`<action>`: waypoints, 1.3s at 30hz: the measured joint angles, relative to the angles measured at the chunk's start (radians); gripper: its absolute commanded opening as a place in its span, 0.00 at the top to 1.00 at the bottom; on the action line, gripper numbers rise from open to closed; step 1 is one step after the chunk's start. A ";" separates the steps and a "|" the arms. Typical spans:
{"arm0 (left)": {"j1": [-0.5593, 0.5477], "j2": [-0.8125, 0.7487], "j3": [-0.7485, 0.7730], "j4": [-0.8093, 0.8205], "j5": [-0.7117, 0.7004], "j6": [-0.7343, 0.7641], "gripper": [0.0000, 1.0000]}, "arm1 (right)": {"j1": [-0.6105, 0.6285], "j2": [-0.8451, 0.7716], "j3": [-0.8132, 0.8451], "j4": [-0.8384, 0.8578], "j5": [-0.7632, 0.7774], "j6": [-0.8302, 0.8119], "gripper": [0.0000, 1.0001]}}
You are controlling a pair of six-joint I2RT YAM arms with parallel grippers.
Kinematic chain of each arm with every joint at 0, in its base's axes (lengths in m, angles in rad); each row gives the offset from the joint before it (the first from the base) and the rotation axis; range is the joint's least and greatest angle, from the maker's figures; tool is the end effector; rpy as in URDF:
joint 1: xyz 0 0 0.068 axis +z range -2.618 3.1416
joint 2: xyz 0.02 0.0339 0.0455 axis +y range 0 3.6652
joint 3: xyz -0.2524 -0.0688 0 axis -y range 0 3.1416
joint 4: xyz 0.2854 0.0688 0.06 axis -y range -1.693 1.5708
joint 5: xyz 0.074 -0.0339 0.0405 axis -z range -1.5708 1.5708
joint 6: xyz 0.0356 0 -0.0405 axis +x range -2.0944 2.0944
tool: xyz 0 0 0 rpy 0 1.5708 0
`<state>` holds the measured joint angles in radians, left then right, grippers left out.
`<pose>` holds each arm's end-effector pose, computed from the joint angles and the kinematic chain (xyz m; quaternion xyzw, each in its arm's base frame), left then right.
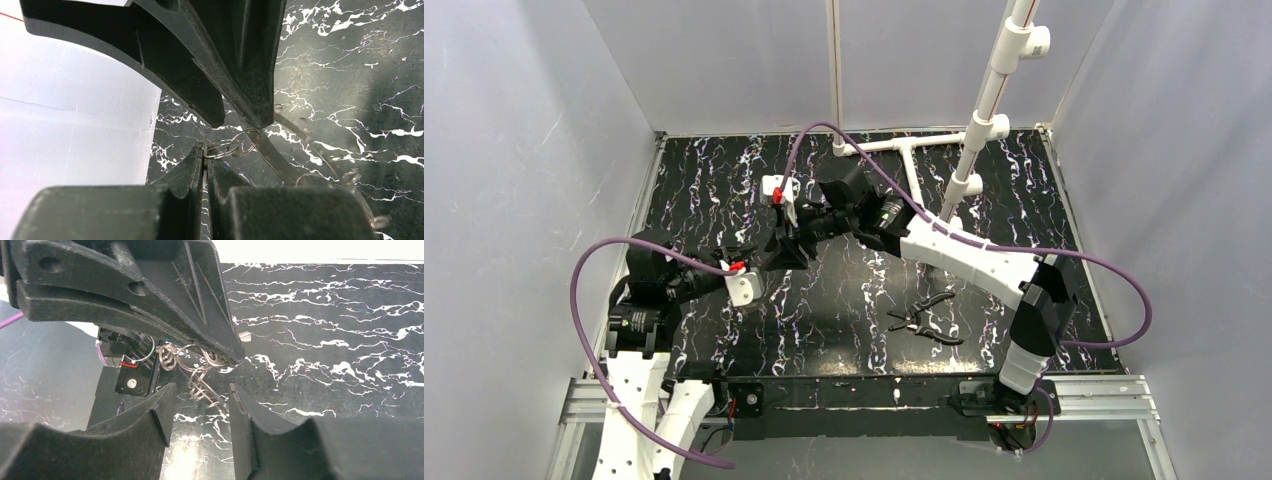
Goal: Remove the keys from the keyring
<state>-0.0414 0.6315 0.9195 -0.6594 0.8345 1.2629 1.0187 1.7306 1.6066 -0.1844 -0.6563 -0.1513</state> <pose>0.1629 -0.0331 0.3656 0.6398 0.4610 0.0218 0.6145 0.2166 0.3930 0.3559 -0.5806 0.5321 0.4709 0.3976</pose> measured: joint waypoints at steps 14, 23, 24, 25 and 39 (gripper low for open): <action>0.000 0.006 0.013 0.000 -0.016 -0.045 1.00 | 0.023 0.032 0.001 0.002 0.000 0.012 0.75; 0.000 0.006 0.013 -0.003 -0.015 -0.051 1.00 | 0.023 0.033 0.001 0.003 0.002 0.009 0.99; 0.000 0.006 0.013 -0.003 -0.015 -0.051 1.00 | 0.023 0.033 0.001 0.003 0.001 0.009 0.99; 0.000 0.008 0.013 -0.003 -0.015 -0.051 1.00 | 0.023 0.033 0.001 0.003 0.000 0.008 0.99; -0.001 0.045 0.043 -0.044 0.017 -0.066 1.00 | 0.031 0.032 0.013 -0.044 0.010 -0.129 0.99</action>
<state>-0.0425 0.6769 0.9627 -0.7033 0.8513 1.1965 1.0496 1.7622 1.6199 -0.2287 -0.6460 -0.2798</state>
